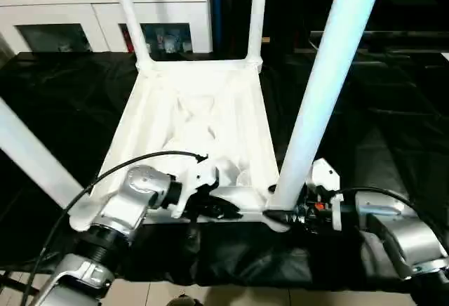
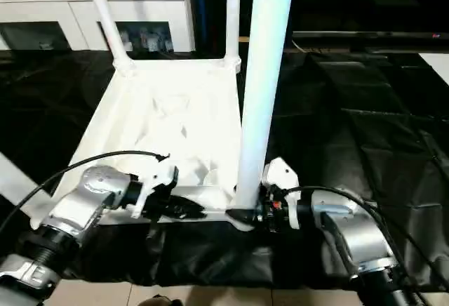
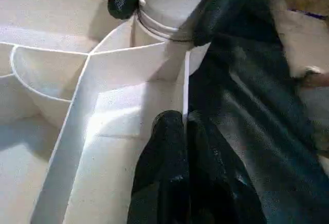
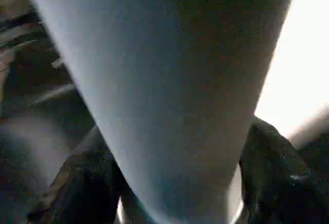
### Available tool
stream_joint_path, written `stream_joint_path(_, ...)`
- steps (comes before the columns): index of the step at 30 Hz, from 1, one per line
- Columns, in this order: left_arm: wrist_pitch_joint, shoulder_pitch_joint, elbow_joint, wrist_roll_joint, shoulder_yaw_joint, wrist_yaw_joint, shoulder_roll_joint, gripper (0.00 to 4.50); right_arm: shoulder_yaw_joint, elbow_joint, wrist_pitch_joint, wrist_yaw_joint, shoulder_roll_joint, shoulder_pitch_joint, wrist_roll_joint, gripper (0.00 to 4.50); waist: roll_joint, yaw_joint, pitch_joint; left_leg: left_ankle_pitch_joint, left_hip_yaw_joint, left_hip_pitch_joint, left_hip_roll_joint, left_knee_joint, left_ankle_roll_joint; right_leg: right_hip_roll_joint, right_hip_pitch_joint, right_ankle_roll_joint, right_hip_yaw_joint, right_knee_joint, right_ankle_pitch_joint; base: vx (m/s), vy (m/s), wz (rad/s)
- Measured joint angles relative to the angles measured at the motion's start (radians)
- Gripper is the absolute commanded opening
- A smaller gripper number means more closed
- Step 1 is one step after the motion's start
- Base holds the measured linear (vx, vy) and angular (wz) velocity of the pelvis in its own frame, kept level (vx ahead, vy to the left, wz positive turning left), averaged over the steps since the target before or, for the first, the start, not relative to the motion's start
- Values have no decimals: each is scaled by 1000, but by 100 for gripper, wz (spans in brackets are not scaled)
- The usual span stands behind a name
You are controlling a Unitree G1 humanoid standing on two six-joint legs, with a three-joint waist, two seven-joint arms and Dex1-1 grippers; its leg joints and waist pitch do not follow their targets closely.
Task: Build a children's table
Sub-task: Rotate leg to tighten
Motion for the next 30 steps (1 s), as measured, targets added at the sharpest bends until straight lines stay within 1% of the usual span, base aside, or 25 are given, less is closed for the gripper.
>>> stream_joint_path(1, 6, -3, 3, 8, 4, 33, -9, 0, -8, 21, -5, -61, 27, -11, -8, 259, 0, -9, 0, 0, -1, 1, 0, 0, 0, 0, 0, 3, 0, -1, -2, -52, -9, -7)
stream_joint_path(2, 15, -4, 9, 18, 11, 74, -30, 0, -19, 48, -9, -133, 61, -28, -22, 259, -1, -23, 0, 0, -2, 1, 0, 0, 0, 0, 0, 4, -1, -1, -2, -52, 0, -9)
stream_joint_path(5, 37, -9, 12, 44, 20, 187, -80, 0, -46, 108, -12, -302, 132, -71, -49, 259, 0, -45, 1, 0, -4, 2, -1, 0, 0, 0, -1, 4, -2, -3, -2, -17, 0, -3)
stream_joint_path(9, 62, -9, 12, 61, 33, 277, -117, 0, -76, 154, -12, -463, 217, -104, -81, 259, 0, -56, 1, 0, -7, 4, -2, -1, 0, 0, -1, 4, -3, -6, -2, 0, 0, 0)
stream_joint_path(10, 70, -9, 11, 70, 37, 314, -133, 0, -89, 173, -12, -523, 250, -122, -97, 259, 0, -61, 1, 0, -10, 4, -2, -1, 0, 0, -1, 4, -4, -7, -2, 0, 0, 0)
stream_joint_path(11, 78, -9, 9, 75, 38, 338, -144, 0, -95, 190, -12, -561, 267, -137, -107, 259, 1, -66, 1, 0, -12, 3, -3, -2, 0, 1, -1, 4, -5, -10, -2, 0, 0, 0)
stream_joint_path(13, 84, -7, 1, 82, 38, 351, -150, 0, -99, 203, -20, -582, 278, -146, -112, 259, 1, -71, 0, 0, -12, 3, -4, -2, 0, 1, -1, 4, -4, -12, -2, 0, 0, 0)
stream_joint_path(14, 85, -2, -8, 84, 38, 351, -150, 0, -101, 209, -35, -580, 280, -145, -111, 294, 1, -73, 1, 0, -12, 2, -4, -2, 0, 1, -1, 3, -4, -13, -2, 0, 0, 0)
stream_joint_path(15, 85, 0, -14, 85, 38, 351, -149, 0, -101, 209, -43, -577, 280, -143, -111, 294, 1, -74, 0, 0, -12, 2, -4, -2, 0, 1, -1, 3, -4, -13, -2, 0, 0, 0)
stream_joint_path(17, 87, 9, -29, 88, 38, 351, -149, 0, -103, 209, -47, -570, 280, -142, -107, 329, 2, -74, 0, 0, -12, 1, -4, -2, 0, 1, -1, 0, -4, -15, 2, 0, 0, 0)
stream_joint_path(18, 87, 11, -34, 88, 37, 346, -148, 0, -103, 208, -47, -564, 280, -141, -107, 338, 2, -73, 0, 0, -12, 0, -4, -2, 0, 1, -1, 0, -4, -15, 4, 0, 0, 0)
stream_joint_path(19, 87, 15, -42, 87, 35, 335, -144, 0, -100, 200, -47, -545, 274, -136, -108, 338, 2, -72, 0, 0, -12, 0, -4, -2, 0, 1, -1, -1, -4, -16, 6, 0, 0, 0)
stream_joint_path(22, 87, 20, -56, 82, 31, 305, -135, 0, -89, 185, -53, -500, 252, -125, -113, 372, 2, -66, 0, 0, -12, 0, -4, -5, -1, 1, -1, -1, -4, -15, 8, 0, 0, 0)
stream_joint_path(25, 87, 20, -57, 62, 30, 272, -115, 0, -60, 157, -58, -439, 220, -108, -115, 377, 5, -55, -1, 0, -12, 0, -3, -8, -1, 2, -1, -6, -5, -14, 11, 0, 0, 0)
stream_joint_path(27, 82, 20, -59, 52, 29, 227, -96, 0, -32, 138, -72, -368, 172, -95, -114, 377, 9, -47, -1, 0, -12, 0, -3, -8, -1, 2, -1, -6, -5, -15, 11, 0, 0, 0)
stream_joint_path(30, 67, 20, -59, 24, 19, 128, -59, 0, 4, 73, -75, -204, 75, -57, -91, 377, 11, -38, 0, 0, -12, -2, -3, -7, -1, 2, -2, -3, -5, -15, 8, 0, 0, 0)
